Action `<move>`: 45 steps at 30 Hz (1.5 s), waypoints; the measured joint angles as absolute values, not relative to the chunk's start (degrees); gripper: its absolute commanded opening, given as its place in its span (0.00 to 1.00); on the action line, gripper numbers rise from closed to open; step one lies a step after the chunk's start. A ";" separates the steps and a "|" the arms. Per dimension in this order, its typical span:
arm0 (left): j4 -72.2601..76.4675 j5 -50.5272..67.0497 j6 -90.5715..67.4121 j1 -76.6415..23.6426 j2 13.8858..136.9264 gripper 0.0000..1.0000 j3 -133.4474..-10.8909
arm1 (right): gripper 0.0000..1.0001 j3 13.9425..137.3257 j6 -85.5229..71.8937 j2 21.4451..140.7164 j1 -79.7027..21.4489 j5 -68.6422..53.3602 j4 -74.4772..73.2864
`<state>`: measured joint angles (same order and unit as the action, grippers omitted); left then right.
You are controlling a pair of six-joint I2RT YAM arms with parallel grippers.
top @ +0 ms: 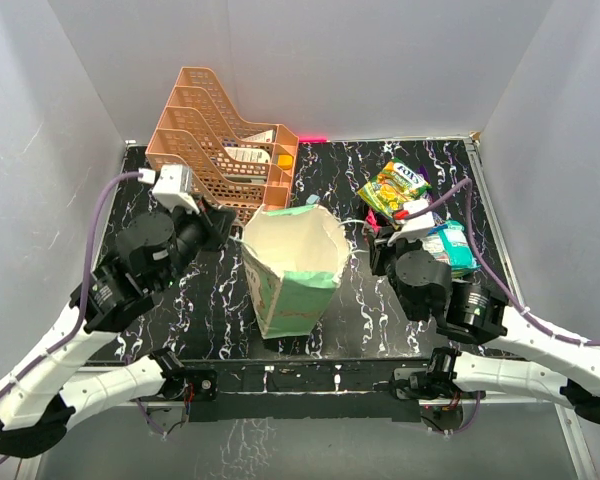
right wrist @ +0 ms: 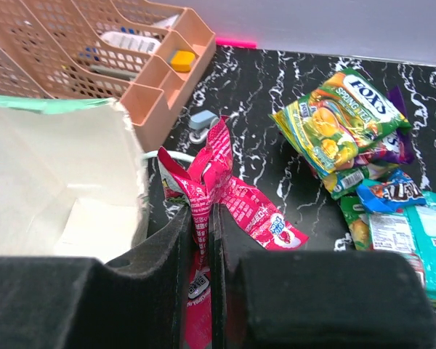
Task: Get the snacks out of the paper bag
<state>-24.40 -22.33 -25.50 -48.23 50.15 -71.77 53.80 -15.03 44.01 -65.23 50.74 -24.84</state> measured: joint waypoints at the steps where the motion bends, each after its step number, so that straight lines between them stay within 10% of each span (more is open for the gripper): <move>1: -24.67 -23.31 -25.82 -48.23 48.97 0.00 -70.04 | 0.09 53.80 -15.22 44.56 -65.23 51.27 -25.50; 6: -27.77 -28.08 -28.32 -48.21 43.57 0.00 -60.90 | 0.09 53.87 -15.84 44.95 -65.23 52.47 -26.72; 19: -30.76 -27.09 -29.95 -48.21 39.24 0.51 -59.42 | 0.09 59.16 -16.91 50.65 -64.20 56.25 -30.00; 30: -33.32 -26.50 -24.29 -48.21 39.38 0.96 -62.50 | 0.08 60.58 -17.39 64.20 -29.36 46.15 -30.76; 45: -37.54 -24.32 -19.62 -48.21 37.23 0.98 -70.52 | 0.09 48.49 -19.22 77.54 -4.62 39.44 -23.22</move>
